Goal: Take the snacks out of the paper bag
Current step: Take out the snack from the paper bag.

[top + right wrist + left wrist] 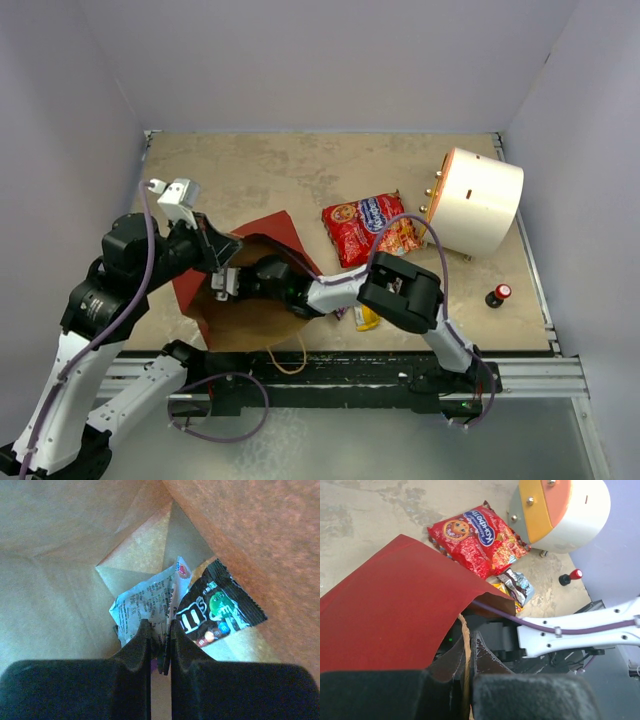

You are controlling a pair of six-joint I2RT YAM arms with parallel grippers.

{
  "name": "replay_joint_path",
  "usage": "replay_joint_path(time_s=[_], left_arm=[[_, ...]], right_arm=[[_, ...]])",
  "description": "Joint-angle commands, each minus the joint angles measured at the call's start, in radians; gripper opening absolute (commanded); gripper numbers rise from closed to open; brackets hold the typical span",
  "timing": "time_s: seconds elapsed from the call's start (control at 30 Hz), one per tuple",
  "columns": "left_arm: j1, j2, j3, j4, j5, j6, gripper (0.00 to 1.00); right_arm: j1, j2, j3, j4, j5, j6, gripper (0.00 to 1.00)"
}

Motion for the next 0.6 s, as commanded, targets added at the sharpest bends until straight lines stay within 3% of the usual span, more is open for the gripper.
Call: replay_joint_path(time_s=[0.0,0.37,0.57], left_arm=[[0.0,-0.01,-0.035,0.091,-0.066,-0.043,0.0],[0.0,0.03,-0.065,0.177,-0.125,-0.026,0.0],[0.0,0.066,-0.074,0.22,-0.119,0.016,0.0]], right_arm=[[0.0,-0.127,-0.061,-0.026,-0.016,-0.002,0.0],[-0.001,-0.501,-0.313,-0.172,-0.094,-0.013,0.0],[0.0,-0.72,-0.396,-0.37,-0.04,-0.069,0.0]])
